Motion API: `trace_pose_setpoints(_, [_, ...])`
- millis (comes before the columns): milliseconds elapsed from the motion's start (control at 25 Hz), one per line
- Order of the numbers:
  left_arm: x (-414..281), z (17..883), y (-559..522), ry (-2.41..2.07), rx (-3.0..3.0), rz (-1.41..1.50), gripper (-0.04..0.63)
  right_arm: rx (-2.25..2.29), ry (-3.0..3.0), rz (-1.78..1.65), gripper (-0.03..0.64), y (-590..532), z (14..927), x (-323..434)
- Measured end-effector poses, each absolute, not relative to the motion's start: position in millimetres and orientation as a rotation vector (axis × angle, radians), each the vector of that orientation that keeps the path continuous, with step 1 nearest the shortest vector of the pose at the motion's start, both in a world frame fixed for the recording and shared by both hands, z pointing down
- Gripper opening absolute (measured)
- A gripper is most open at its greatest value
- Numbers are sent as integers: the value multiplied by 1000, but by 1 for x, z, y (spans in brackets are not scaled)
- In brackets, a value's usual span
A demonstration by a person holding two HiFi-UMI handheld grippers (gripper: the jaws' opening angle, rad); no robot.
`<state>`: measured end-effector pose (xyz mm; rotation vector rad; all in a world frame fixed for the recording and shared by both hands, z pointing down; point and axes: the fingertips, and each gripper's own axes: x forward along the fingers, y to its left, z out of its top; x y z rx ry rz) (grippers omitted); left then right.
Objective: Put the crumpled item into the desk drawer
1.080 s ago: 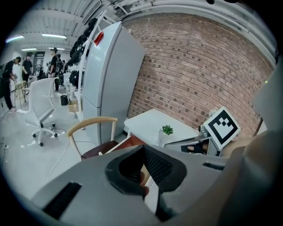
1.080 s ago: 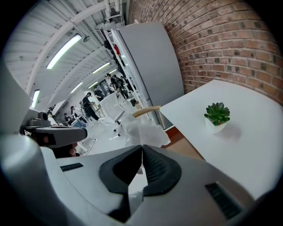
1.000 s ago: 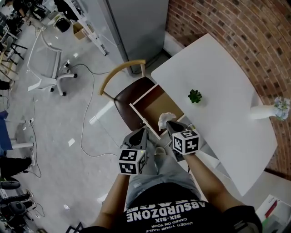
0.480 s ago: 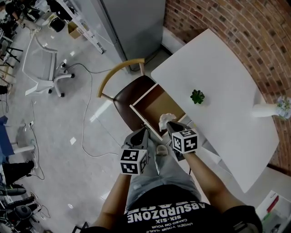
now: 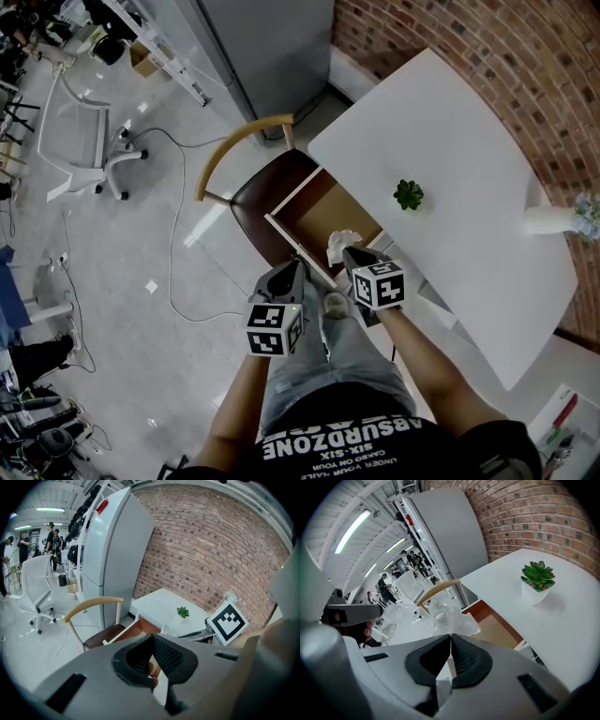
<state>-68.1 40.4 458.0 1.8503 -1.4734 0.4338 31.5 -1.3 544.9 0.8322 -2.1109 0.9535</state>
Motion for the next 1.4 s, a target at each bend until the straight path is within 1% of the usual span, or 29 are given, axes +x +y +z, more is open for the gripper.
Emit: trace_pose_setpoints(1400, [-65, 490, 25, -1403, 1848, 469, 6, 838, -2007, 983, 0, -10, 596, 34])
